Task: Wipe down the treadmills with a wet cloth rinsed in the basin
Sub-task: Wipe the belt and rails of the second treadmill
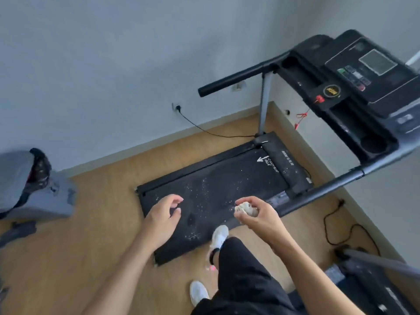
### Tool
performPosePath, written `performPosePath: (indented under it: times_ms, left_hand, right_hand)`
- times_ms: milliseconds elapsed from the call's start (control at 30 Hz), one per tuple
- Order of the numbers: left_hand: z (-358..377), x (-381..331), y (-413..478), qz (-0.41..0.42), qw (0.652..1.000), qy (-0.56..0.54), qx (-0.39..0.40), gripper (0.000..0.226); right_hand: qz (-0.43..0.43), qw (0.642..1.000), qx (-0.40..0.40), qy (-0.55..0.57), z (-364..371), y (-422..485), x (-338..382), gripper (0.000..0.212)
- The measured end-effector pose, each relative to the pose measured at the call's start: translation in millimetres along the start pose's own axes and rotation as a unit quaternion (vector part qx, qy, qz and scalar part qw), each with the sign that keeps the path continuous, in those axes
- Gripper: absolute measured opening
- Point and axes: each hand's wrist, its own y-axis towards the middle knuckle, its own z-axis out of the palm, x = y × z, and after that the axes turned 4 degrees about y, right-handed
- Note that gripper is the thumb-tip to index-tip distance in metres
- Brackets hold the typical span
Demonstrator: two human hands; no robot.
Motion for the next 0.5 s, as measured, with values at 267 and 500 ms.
performPosePath:
  times_ms: [267,500]
  left_hand:
    - [-46,-73,228,0.031,0.998,-0.04,0.037,0.034]
    - [-102,-168,356,0.101,0.986,-0.085,0.101,0.014]
  right_hand:
    - [0.052,0.992,-0.032,0.107,-23,191,96,0.037]
    - [0.01,0.986,-0.103,0.132,-54,324,204,0.015]
